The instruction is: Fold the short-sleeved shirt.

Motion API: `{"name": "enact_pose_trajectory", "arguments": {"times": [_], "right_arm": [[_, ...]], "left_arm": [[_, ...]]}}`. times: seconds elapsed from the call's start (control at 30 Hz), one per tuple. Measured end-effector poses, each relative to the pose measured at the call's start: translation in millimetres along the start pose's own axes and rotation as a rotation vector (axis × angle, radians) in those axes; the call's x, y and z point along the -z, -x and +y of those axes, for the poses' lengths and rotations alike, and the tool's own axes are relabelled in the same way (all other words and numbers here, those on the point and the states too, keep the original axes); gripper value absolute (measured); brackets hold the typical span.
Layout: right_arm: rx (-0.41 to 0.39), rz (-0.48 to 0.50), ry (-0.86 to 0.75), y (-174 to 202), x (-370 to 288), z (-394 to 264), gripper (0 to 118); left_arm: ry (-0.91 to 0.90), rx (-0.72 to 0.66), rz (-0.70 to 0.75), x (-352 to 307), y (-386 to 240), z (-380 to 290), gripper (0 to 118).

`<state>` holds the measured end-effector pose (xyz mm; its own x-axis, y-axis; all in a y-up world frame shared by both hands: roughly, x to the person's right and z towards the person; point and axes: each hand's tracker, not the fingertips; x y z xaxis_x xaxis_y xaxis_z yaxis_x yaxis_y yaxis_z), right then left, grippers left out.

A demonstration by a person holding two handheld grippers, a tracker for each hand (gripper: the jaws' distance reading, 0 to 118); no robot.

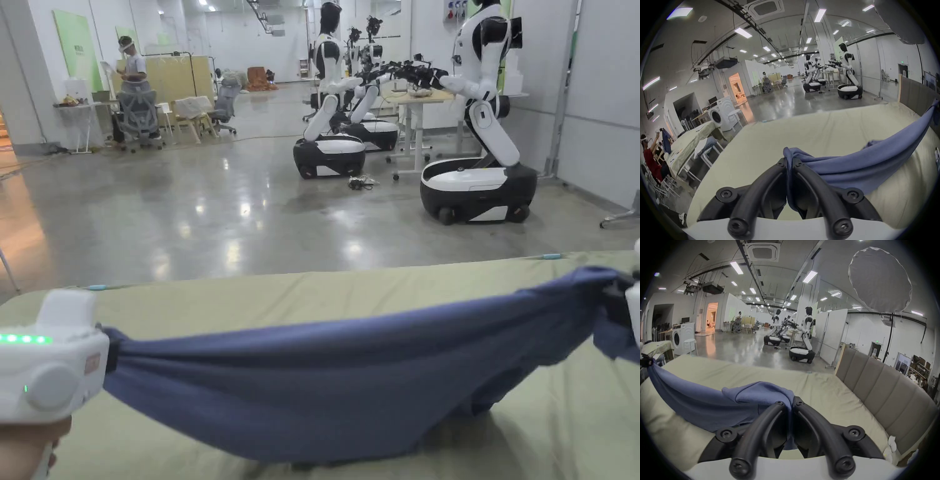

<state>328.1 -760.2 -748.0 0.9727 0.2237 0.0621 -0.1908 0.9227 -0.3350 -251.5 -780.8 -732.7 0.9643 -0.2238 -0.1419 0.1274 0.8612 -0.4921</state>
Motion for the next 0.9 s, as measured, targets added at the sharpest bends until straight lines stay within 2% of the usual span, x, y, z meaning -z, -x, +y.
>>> {"name": "enact_pose_trajectory", "arguments": {"times": [0.13, 0.2, 0.3, 0.43, 0.57, 0.67, 0.73, 0.8, 0.9], "right_arm": [[0.024, 0.016, 0.061, 5, -65, -64, 7], [0.038, 0.027, 0.077, 3, -95, -88, 7], [0.01, 0.043, 0.094, 1, -143, -121, 7], [-0.014, 0.078, 0.135, 0, -199, -157, 7], [-0.032, 0.102, 0.15, -6, -247, -181, 7], [-0.019, 0.127, 0.18, -14, -275, -199, 7], [-0.046, 0.146, 0.214, -15, -288, -211, 7], [-0.068, 0.15, 0.234, -17, -294, -221, 7], [-0.056, 0.146, 0.276, -19, -290, -234, 7]], "left_arm": [[0.036, 0.053, -0.051, -42, -8, -63, 3], [0.062, 0.03, -0.087, -64, -3, -89, 3], [0.109, -0.045, -0.146, -100, 7, -126, 3], [0.166, -0.006, -0.173, -125, 28, -175, 3], [0.227, -0.076, -0.196, -154, 50, -208, 3], [0.253, -0.063, -0.218, -173, 63, -227, 3], [0.299, -0.035, -0.248, -197, 53, -240, 3], [0.331, -0.006, -0.284, -204, 54, -253, 3], [0.353, 0.017, -0.282, -208, 47, -269, 3]]}}
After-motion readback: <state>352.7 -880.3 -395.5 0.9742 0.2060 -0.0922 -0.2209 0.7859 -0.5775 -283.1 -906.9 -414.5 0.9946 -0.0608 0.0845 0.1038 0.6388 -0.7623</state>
